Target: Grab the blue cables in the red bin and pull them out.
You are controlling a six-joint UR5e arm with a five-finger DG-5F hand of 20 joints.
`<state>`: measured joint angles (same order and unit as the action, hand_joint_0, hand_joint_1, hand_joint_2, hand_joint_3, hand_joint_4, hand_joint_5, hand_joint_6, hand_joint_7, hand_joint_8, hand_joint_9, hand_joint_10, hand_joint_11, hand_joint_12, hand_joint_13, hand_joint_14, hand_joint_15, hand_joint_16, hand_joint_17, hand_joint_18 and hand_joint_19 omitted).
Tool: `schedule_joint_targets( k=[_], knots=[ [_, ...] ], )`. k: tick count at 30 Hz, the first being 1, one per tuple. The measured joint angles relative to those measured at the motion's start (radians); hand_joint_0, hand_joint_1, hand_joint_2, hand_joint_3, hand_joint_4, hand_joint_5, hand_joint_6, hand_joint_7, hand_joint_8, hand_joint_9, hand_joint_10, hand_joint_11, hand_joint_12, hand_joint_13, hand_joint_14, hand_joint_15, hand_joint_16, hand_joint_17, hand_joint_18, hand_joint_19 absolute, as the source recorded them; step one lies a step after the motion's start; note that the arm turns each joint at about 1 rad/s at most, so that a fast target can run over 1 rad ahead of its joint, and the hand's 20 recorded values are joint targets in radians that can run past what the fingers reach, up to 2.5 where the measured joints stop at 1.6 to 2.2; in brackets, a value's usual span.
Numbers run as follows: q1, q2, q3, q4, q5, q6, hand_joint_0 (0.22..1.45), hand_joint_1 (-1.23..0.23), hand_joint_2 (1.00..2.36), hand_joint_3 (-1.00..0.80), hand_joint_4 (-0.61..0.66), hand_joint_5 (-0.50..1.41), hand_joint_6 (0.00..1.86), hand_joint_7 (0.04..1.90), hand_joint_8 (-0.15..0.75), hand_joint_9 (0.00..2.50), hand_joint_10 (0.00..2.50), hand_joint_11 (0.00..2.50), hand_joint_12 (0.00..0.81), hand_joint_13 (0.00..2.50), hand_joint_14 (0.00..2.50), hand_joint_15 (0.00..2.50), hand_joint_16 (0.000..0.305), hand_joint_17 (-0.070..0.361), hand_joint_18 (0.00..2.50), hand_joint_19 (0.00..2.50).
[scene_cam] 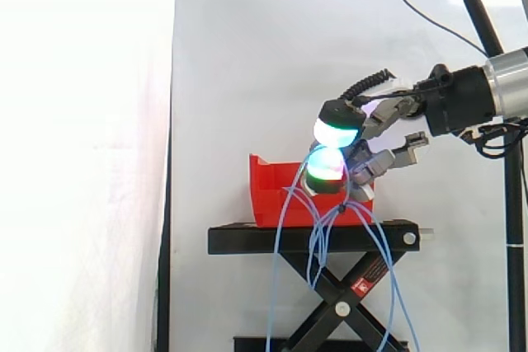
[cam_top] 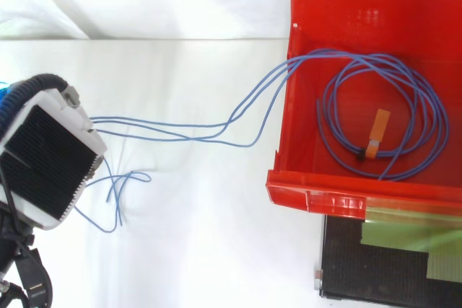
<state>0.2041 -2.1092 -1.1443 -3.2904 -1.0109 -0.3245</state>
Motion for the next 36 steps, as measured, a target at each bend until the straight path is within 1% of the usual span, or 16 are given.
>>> schedule_joint_targets(
  k=[5,36],
  knots=[
    [0.0,0.0,0.0,0.0,0.0,0.0,0.99,-1.02,1.0,-0.91,0.16,0.8,0.71,0.53,0.251,1.04,0.03,1.05,0.304,1.26,0.79,1.43,0.039,0.089,0.94,1.22],
    [0.0,0.0,0.0,0.0,0.0,0.0,0.99,-1.02,1.0,-0.9,0.16,0.8,0.71,0.52,0.247,1.03,0.03,1.04,0.303,1.26,0.78,1.42,0.04,0.09,0.93,1.21]
  ],
)
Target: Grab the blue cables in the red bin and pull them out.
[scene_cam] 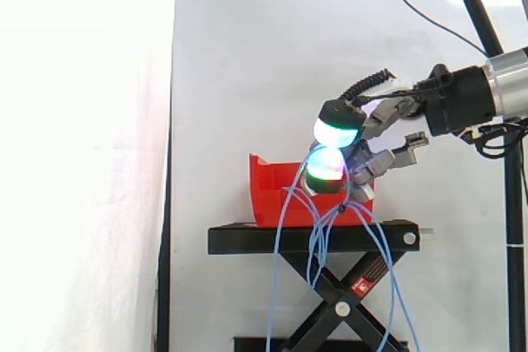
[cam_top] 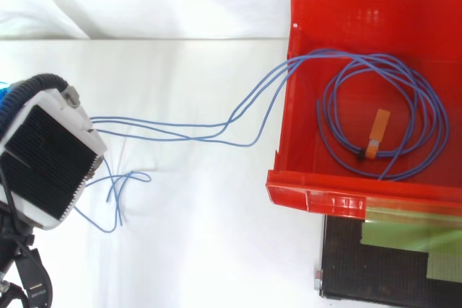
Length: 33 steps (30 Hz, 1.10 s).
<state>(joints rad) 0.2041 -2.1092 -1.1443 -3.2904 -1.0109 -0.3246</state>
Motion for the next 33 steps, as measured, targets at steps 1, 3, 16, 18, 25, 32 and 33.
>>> schedule_joint_targets(
  k=[1,3,16,18,25,32,33],
  knots=[
    [0.0,0.0,0.0,0.0,0.0,0.0,0.99,-1.02,1.0,-0.9,0.16,0.8,0.71,0.52,0.256,1.03,0.03,1.04,0.3,1.26,0.78,1.42,0.04,0.089,0.93,1.21],
    [0.0,0.0,0.0,0.0,0.0,0.0,0.99,-1.02,1.0,-0.9,0.17,0.8,0.71,0.52,0.248,1.04,0.03,1.04,0.303,1.26,0.78,1.42,0.04,0.089,0.93,1.22],
    [0.0,0.0,0.0,0.0,0.0,0.0,0.99,-1.02,1.0,-0.9,0.16,0.8,0.71,0.52,0.249,1.04,0.03,1.03,0.306,1.26,0.77,1.43,0.039,0.089,0.93,1.22],
    [0.0,0.0,0.0,0.0,0.0,0.0,0.98,-1.02,1.0,-0.9,0.16,0.8,0.71,0.53,0.248,1.03,0.03,1.03,0.306,1.26,0.76,1.43,0.04,0.089,0.93,1.21],
    [0.0,0.0,0.0,0.0,0.0,0.0,0.98,-1.02,1.01,-0.9,0.17,0.8,0.71,0.52,0.251,1.03,0.03,1.04,0.299,1.26,0.76,1.43,0.039,0.089,0.93,1.22],
    [0.0,0.0,0.0,0.0,0.0,0.0,0.98,-1.02,1.0,-0.89,0.16,0.8,0.71,0.52,0.25,1.04,0.03,1.02,0.299,1.26,0.76,1.43,0.04,0.09,0.93,1.23],
    [0.0,0.0,0.0,0.0,0.0,0.0,0.98,-1.02,1.0,-0.89,0.16,0.8,0.71,0.52,0.253,1.04,0.03,1.02,0.3,1.26,0.76,1.43,0.04,0.09,0.93,1.23]
  ],
)
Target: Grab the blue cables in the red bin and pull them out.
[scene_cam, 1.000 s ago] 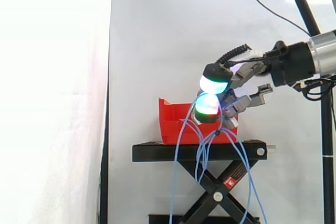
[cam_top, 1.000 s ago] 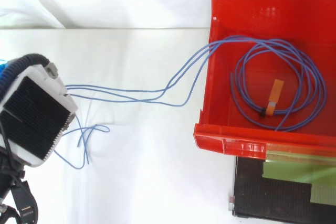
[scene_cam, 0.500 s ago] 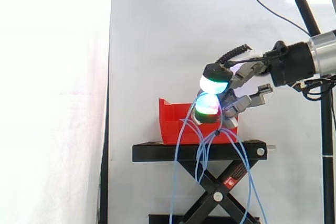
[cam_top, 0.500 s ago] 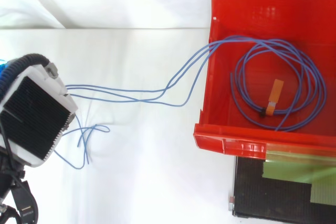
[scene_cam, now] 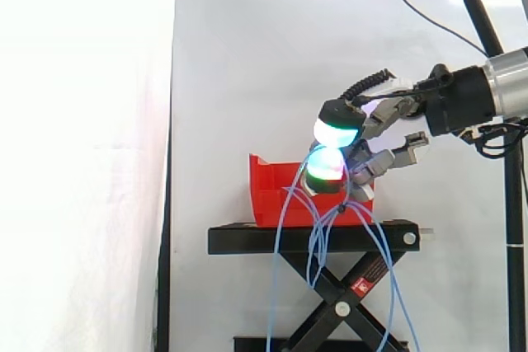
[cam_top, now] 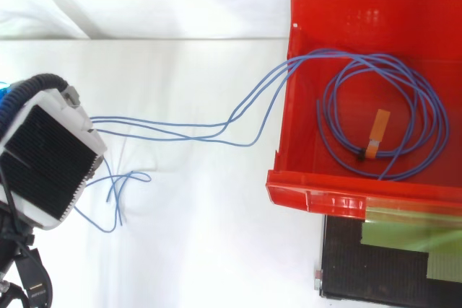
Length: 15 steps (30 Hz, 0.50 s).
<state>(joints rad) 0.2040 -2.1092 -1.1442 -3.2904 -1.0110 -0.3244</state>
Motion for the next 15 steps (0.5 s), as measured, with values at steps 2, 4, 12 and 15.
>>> schedule_joint_targets(
  k=[2,4,12,15],
  knots=[
    [0.0,0.0,0.0,0.0,0.0,0.0,0.98,-1.02,1.0,-0.89,0.16,0.8,0.71,0.53,0.25,1.03,0.03,1.02,0.299,1.26,0.76,1.43,0.04,0.089,0.93,1.22],
    [0.0,0.0,0.0,0.0,0.0,0.0,0.98,-1.01,1.01,-0.87,0.15,0.8,0.72,0.53,0.251,1.04,0.03,1.03,0.307,1.27,0.76,1.42,0.04,0.089,0.93,1.23],
    [0.0,0.0,0.0,0.0,0.0,0.0,0.99,-1.01,1.01,-0.88,0.15,0.79,0.73,0.52,0.246,1.03,0.03,1.03,0.3,1.27,0.76,1.43,0.04,0.09,0.93,1.22],
    [0.0,0.0,0.0,0.0,0.0,0.0,0.99,-1.02,1.0,-0.87,0.15,0.79,0.73,0.52,0.248,1.03,0.03,1.02,0.3,1.27,0.76,1.43,0.04,0.089,0.93,1.23]
  ],
)
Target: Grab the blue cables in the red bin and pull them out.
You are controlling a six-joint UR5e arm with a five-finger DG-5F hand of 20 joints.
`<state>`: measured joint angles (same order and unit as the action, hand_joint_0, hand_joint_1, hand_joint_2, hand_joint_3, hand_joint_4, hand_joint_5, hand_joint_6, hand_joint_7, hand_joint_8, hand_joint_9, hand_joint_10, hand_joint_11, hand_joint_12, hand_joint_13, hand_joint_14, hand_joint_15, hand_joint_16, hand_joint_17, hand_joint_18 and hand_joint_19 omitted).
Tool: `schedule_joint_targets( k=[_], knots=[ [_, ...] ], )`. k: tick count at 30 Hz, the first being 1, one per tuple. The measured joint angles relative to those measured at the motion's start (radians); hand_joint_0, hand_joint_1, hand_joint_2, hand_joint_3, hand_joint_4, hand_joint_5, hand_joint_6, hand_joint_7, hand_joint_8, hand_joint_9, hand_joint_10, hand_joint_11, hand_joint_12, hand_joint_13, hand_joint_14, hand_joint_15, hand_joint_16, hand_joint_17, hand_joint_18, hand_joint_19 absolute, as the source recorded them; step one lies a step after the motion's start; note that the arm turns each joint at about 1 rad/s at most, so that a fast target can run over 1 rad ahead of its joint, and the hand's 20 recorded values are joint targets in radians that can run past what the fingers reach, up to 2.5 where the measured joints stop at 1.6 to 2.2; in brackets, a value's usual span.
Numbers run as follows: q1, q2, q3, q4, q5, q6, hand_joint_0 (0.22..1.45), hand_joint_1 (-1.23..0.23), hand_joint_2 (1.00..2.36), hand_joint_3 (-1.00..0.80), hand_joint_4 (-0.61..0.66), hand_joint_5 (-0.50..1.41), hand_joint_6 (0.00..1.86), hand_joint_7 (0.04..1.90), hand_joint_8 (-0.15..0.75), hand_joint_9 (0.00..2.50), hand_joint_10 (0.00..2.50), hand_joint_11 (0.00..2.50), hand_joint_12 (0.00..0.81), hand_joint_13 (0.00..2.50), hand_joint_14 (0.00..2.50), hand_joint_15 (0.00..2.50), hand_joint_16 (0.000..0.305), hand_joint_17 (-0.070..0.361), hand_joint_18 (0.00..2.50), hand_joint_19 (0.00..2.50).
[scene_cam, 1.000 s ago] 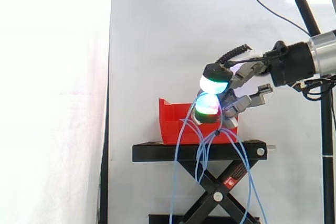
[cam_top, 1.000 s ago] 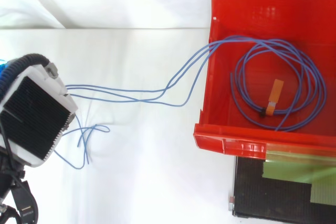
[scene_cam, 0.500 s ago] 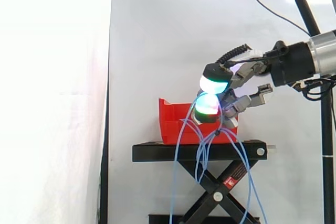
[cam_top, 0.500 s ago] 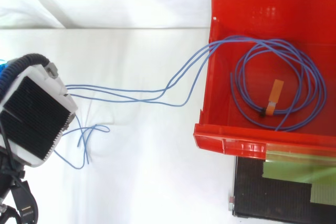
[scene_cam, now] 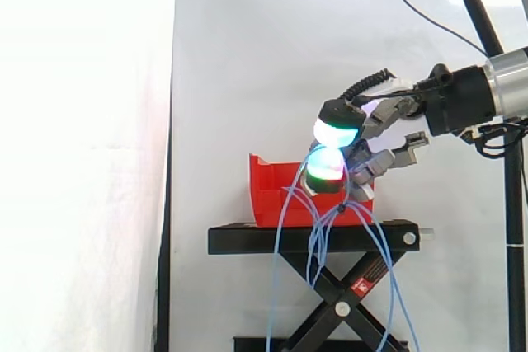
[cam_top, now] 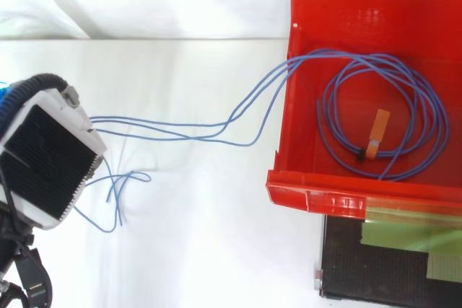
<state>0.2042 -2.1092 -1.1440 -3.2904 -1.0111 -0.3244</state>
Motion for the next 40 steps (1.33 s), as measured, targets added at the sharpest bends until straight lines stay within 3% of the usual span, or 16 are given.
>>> schedule_joint_targets(
  k=[40],
  knots=[
    [0.0,0.0,0.0,0.0,0.0,0.0,0.98,-1.0,1.01,-0.88,0.16,0.78,0.78,0.51,0.248,1.04,0.03,1.02,0.3,1.27,0.76,1.44,0.04,0.09,0.92,1.23]
  ],
)
